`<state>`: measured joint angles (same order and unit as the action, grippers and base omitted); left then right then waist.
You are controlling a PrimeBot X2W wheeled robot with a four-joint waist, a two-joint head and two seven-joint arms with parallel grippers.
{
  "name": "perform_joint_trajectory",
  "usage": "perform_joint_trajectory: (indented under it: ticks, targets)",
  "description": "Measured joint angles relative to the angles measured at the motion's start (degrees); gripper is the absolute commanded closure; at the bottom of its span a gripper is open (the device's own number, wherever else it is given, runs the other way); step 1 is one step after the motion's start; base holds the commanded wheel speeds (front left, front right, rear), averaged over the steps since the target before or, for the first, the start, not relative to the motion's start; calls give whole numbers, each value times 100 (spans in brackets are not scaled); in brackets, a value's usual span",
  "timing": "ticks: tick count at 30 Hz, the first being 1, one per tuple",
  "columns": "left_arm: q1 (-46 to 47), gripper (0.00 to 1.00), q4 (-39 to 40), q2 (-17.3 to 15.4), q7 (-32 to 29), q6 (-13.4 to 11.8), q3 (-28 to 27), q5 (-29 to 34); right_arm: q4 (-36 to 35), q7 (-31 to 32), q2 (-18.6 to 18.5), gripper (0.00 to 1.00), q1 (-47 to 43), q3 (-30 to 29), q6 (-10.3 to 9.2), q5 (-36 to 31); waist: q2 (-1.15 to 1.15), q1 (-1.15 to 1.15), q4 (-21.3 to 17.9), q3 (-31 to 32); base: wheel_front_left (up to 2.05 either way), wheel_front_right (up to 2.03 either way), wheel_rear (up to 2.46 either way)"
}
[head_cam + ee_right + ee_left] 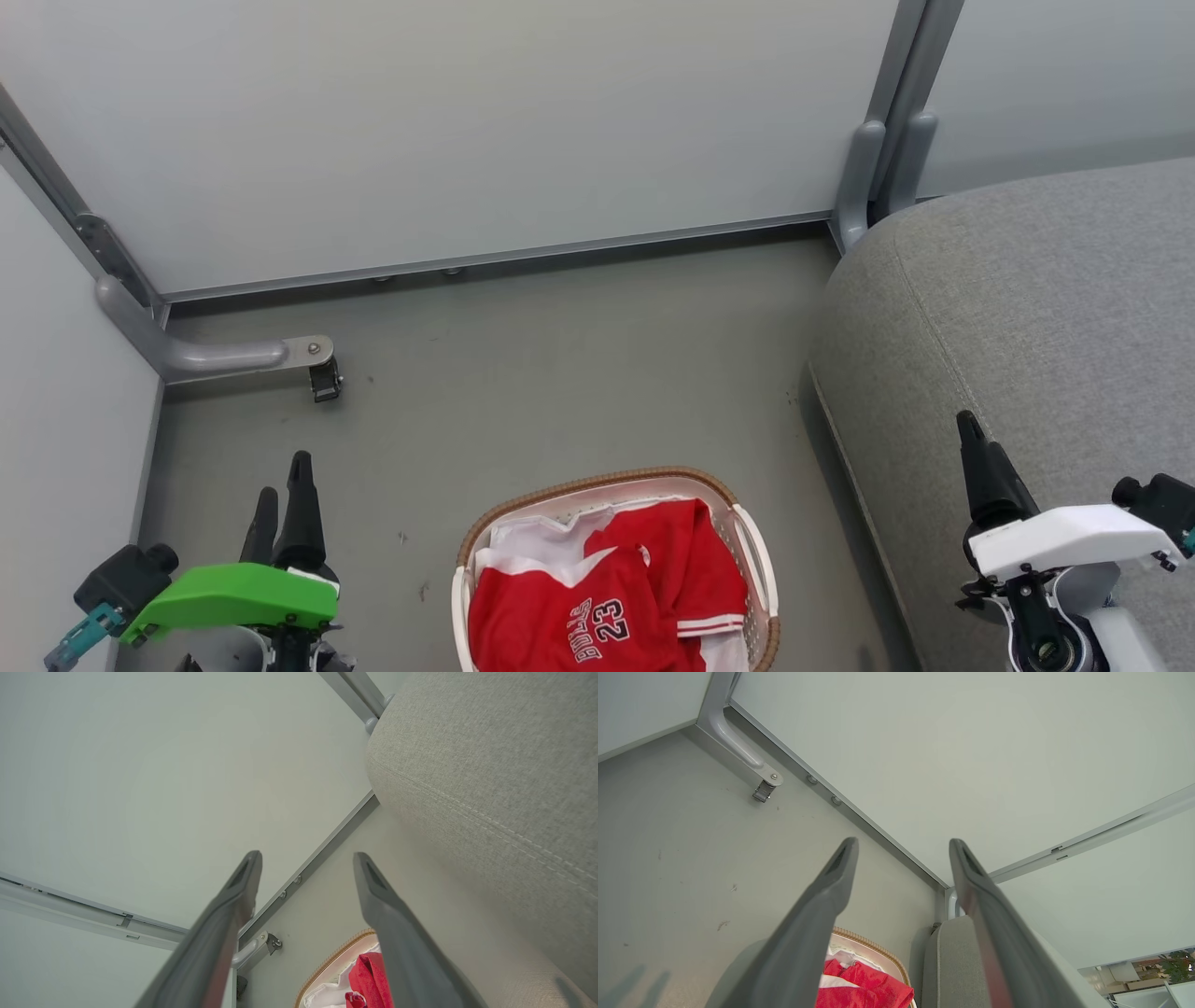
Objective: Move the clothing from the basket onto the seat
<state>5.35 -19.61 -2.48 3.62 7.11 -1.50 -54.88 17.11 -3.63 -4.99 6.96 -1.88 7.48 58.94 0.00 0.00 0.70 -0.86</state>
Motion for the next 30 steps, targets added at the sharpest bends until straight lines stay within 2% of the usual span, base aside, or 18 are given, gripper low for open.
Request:
perform_joint_trajectory:
  ticks: [9,30]
  targets:
    - [55,0,-93,-20,158,0,82,946,133,-154,-80,0,92,185,0,-889,0,0,23,-15,0,0,0]
    - [74,0,-322,-53,503,-57,203,2711,398,-499,-189,0,208,441,0,-2287,0,0,75,-78,0,0,0]
